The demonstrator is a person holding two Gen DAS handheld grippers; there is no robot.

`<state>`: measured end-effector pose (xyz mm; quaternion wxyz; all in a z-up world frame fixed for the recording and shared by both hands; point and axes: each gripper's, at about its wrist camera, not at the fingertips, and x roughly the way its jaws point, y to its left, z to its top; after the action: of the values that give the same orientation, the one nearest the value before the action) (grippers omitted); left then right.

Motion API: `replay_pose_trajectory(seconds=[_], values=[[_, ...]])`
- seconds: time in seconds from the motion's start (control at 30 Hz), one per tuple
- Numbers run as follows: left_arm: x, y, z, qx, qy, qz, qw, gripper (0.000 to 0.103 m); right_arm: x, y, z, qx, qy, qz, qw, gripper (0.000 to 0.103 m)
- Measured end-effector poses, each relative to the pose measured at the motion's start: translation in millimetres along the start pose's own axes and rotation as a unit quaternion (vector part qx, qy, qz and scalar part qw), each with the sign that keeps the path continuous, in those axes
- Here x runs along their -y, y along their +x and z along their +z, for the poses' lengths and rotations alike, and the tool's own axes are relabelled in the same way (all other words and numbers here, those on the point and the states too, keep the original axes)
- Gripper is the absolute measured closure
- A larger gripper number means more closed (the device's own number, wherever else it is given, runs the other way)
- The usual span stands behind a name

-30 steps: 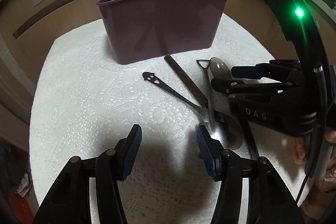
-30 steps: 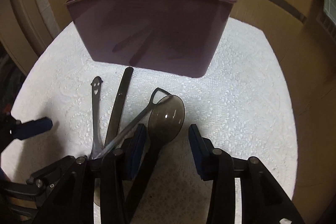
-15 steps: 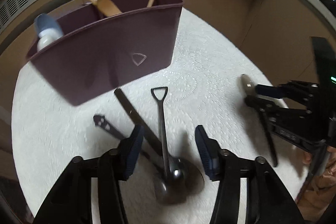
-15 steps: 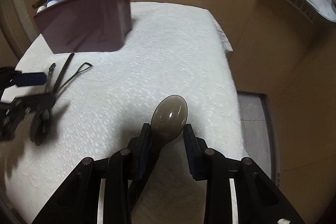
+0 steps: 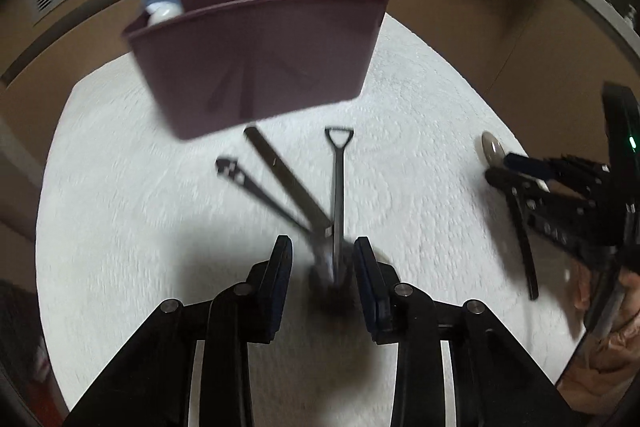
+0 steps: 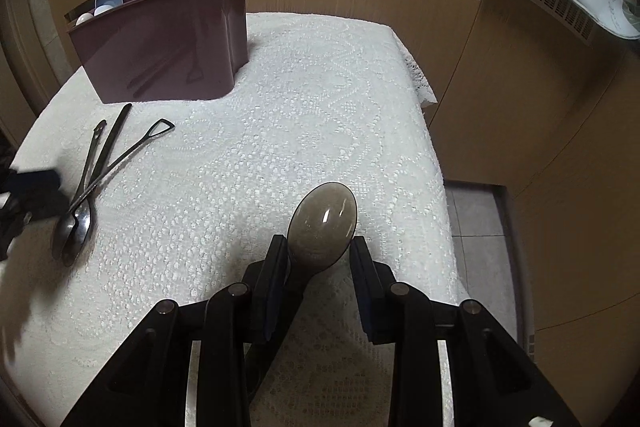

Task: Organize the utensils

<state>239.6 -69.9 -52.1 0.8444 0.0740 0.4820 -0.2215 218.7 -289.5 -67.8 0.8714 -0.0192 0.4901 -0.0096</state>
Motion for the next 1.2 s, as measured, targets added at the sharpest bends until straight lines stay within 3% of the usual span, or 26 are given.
replay_pose_trajectory(seconds=[0.1, 0.17, 0.33, 0.47, 0.7, 0.8, 1.0, 1.13, 1.2], values=[[4.3, -4.0, -23.5, 0.012, -0.01, 0.027, 0.9995, 0.069, -3.3, -3.3, -3.3, 0.0, 0.002, 0.001, 1.0, 0.074], [2.4, 0.7, -28.6, 0.01, -0.016, 0.026, 0.9995, 0.068, -4.2, -4.6, -4.2, -0.002, 0.005, 0.0, 1.0, 0.073], [-1.0, 5.4, -27.2, 0.005, -0.026, 0.007, 0.9996, 0.064, -3.6, -7.2, -3.2, -0.006, 0.017, 0.004, 1.0, 0.072], [-2.0, 7.4, -23.6, 0.004, -0.04, -0.019, 0.999, 0.053, -4.0, -5.8, -4.0, -0.011, 0.02, 0.001, 1.0, 0.072], [6.2, 10.3, -18.5, 0.004, -0.035, -0.032, 0.9989, 0.05, -4.5, -5.9, -5.4, -0.012, 0.025, 0.001, 1.0, 0.071], [10.7, 12.0, -17.1, 0.004, -0.026, -0.033, 0.9991, 0.05, -3.9, -5.6, -6.1, -0.012, 0.026, -0.002, 1.0, 0.065], [14.4, 16.6, -15.5, 0.01, -0.02, -0.025, 0.9994, 0.053, -0.8, -5.0, -7.5, -0.008, 0.027, -0.004, 1.0, 0.06], [15.4, 22.8, -12.1, 0.013, -0.021, -0.02, 0.9995, 0.07, -0.4, -4.8, -7.9, -0.007, 0.028, -0.003, 1.0, 0.06], [14.1, 22.9, -11.6, 0.015, -0.021, -0.021, 0.9994, 0.07, -0.6, -5.1, -8.0, -0.006, 0.029, -0.003, 1.0, 0.06]])
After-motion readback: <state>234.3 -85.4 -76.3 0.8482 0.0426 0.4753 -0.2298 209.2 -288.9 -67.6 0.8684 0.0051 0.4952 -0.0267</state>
